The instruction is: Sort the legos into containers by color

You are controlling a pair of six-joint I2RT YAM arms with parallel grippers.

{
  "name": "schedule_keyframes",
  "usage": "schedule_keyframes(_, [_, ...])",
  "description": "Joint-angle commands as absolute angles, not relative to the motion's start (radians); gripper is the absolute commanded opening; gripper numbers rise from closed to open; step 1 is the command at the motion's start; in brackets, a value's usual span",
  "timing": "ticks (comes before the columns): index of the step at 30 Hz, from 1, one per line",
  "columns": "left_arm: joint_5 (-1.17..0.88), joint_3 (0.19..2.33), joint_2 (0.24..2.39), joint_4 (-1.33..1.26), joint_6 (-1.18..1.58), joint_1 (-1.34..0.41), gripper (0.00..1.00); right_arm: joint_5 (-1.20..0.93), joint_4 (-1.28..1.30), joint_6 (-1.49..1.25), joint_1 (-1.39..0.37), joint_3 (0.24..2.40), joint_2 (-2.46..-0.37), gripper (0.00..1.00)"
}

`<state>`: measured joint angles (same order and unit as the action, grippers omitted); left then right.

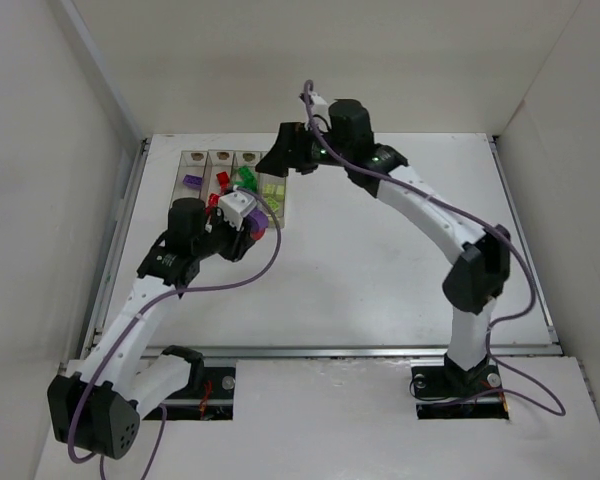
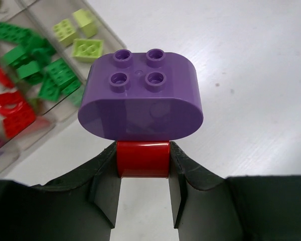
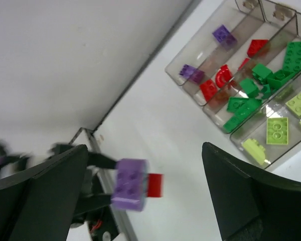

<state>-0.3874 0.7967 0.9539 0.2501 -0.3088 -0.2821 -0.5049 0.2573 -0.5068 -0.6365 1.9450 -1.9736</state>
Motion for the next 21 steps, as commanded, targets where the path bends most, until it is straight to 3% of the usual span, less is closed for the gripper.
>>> schedule_keyframes(1, [-0.59,0.859,0.989,0.184,-0.282,-0.281,0.0,-0.492,0.267,-0.451,-0.647,1.827,-1.858,1.0])
schedule_keyframes(12, [-0.657,0.937,1.049,0.135,-0.27,-0.281,0.0,-0.517,0.4,-0.451,-0.68,1.839,-1.871,0.98])
schedule_keyframes(21, [-0.606,0.946,1.078,0.126,-0.249,-0.281,0.0,-0.574,0.4,-0.423,-0.689,1.85,-1.882,0.88])
